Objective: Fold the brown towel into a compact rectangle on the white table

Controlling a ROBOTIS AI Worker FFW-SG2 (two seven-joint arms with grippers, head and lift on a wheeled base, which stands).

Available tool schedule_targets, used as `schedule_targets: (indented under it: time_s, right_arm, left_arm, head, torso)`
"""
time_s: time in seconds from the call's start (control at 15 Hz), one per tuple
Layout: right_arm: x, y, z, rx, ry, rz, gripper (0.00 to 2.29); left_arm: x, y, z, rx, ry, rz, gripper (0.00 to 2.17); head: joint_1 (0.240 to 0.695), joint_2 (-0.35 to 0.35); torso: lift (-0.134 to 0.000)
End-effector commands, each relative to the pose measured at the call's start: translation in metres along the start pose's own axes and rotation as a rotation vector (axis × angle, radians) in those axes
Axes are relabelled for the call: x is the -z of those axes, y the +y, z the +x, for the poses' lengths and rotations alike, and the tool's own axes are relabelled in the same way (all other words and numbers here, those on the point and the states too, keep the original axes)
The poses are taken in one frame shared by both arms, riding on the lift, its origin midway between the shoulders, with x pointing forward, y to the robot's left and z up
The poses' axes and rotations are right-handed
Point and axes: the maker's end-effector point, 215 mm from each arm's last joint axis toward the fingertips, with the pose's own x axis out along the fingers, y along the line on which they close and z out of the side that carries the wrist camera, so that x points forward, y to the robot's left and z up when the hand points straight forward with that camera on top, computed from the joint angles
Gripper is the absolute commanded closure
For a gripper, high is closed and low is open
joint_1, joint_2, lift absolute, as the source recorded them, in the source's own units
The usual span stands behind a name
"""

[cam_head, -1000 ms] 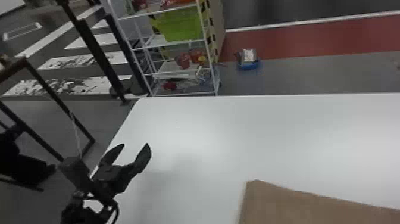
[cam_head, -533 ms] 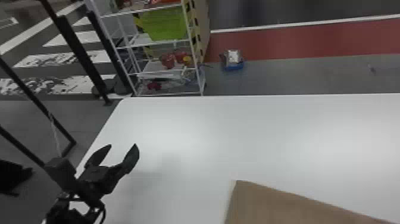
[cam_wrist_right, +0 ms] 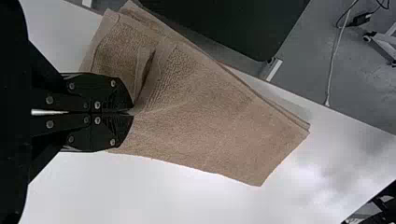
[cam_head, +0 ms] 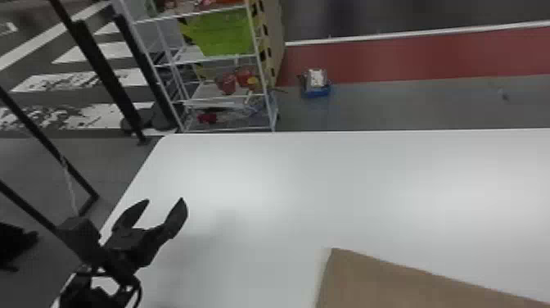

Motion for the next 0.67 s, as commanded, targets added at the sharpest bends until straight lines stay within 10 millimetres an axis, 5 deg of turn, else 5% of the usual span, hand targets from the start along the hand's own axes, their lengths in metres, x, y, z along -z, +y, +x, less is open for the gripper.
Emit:
schedule_targets:
  time_s: [0.0, 0.27, 0.47, 0.6]
  right_arm:
    - [0.010, 0.021, 0.024, -0.063, -0.003, 0.018, 1.53]
    - [-0.007, 0.007, 0.040, -0.060, -0.034, -0.024, 1.53]
    - [-0.016, -0.023, -0.015, 0.061, -0.013, -0.055, 1.53]
    - [-0.009, -0.019, -0.049, 0.097, 0.015, -0.058, 1.53]
  left_arm:
    - [0.004, -0.003, 0.001, 0.003, 0.003, -0.005, 0.02]
    - [0.002, -0.002, 0.000, 0.001, -0.001, -0.001, 0.02]
    - [0.002, 0.001, -0.001, -0.005, 0.001, -0.002, 0.02]
    - [0.003, 0.003, -0.001, -0.007, 0.003, -0.003, 0.02]
  head:
    - [0.695, 0.229]
    - [0.695, 0.231]
    - [0.695, 0.254]
    - [0.695, 0.250]
  torso:
    - [-0.123]
    - [-0.123]
    - [-0.123]
    - [-0.123]
